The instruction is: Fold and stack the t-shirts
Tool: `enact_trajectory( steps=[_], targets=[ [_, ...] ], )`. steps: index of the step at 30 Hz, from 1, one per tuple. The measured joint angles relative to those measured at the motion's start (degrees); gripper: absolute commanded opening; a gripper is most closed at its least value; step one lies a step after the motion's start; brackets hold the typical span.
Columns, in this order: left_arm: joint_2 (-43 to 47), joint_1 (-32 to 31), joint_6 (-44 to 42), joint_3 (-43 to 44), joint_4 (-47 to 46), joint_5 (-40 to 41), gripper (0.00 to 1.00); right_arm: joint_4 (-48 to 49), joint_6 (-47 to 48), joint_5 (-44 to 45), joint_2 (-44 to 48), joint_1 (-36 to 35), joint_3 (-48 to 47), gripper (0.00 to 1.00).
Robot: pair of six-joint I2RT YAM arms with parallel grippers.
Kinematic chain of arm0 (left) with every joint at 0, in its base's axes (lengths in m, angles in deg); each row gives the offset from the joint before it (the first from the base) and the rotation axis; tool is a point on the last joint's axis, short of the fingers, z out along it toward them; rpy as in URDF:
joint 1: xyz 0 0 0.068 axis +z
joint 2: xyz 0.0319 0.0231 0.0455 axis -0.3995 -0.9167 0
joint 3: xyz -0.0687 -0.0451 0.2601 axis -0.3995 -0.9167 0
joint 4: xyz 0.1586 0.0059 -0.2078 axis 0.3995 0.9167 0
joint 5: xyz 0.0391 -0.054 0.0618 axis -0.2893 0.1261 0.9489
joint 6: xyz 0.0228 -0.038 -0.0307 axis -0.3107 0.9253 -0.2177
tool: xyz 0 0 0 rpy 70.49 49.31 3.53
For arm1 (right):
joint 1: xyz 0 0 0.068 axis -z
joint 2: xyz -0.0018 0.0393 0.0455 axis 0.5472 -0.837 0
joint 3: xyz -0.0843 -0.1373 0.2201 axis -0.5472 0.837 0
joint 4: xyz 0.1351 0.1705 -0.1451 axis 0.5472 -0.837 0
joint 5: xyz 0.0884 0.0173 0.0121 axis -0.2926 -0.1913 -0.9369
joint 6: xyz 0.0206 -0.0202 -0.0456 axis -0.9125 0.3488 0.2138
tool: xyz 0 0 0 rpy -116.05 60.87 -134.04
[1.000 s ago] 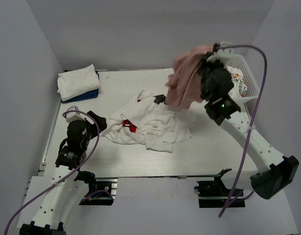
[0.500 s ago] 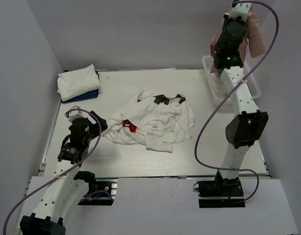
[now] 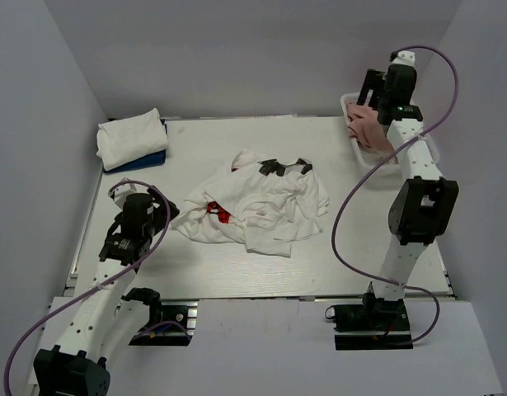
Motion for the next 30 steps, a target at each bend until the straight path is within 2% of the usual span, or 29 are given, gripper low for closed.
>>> enact_trajectory(
  steps=[3,8,10,13,17,19,20,21,22,24,30],
  targets=[
    [-0.2,0.0,0.3,0.1,0.0,-0.1,1.0,-0.3,1.3,-7.6,7.7,-4.5,5.6,0.9],
    [-1.7,0.0,0.6,0.1,0.1,-0.3,1.0,6.9,2.0,-14.3,21.3,-18.4,19.8,0.9],
    [-2.8,0.0,0.6,0.2,0.5,-0.4,1.0,10.3,0.9,-16.0,24.9,-21.7,27.4,0.9],
    [-4.5,0.0,0.9,0.3,1.0,-0.9,1.0,11.7,-1.2,-16.6,25.6,-24.3,37.1,0.9],
    [-5.6,0.0,1.0,0.3,1.3,-1.8,1.0,9.4,-3.8,-14.5,17.8,-28.0,42.4,0.9],
    [-6.0,0.0,1.0,0.5,1.6,-2.1,1.0,7.5,-4.8,-12.8,13.7,-29.8,43.6,0.82],
    [-6.1,0.0,1.0,0.5,1.7,-2.1,1.0,6.6,-5.2,-11.9,12.2,-30.5,44.1,0.72],
    [-6.1,0.0,1.0,0.5,1.8,-2.1,1.0,5.9,-5.7,-11.1,11.0,-31.3,44.3,0.35],
    [-6.1,0.0,1.0,0.5,1.9,-2.1,1.0,5.3,-5.8,-10.1,10.2,-31.9,44.4,0.2],
    [-6.1,0.0,1.0,0.5,2.1,-2.2,1.0,4.7,-7.1,-8.4,10.1,-32.4,44.3,0.0],
    [-6.4,0.0,1.0,0.5,2.1,-2.3,1.0,2.6,-8.1,-6.1,17.1,-32.8,43.4,0.0]
  ],
)
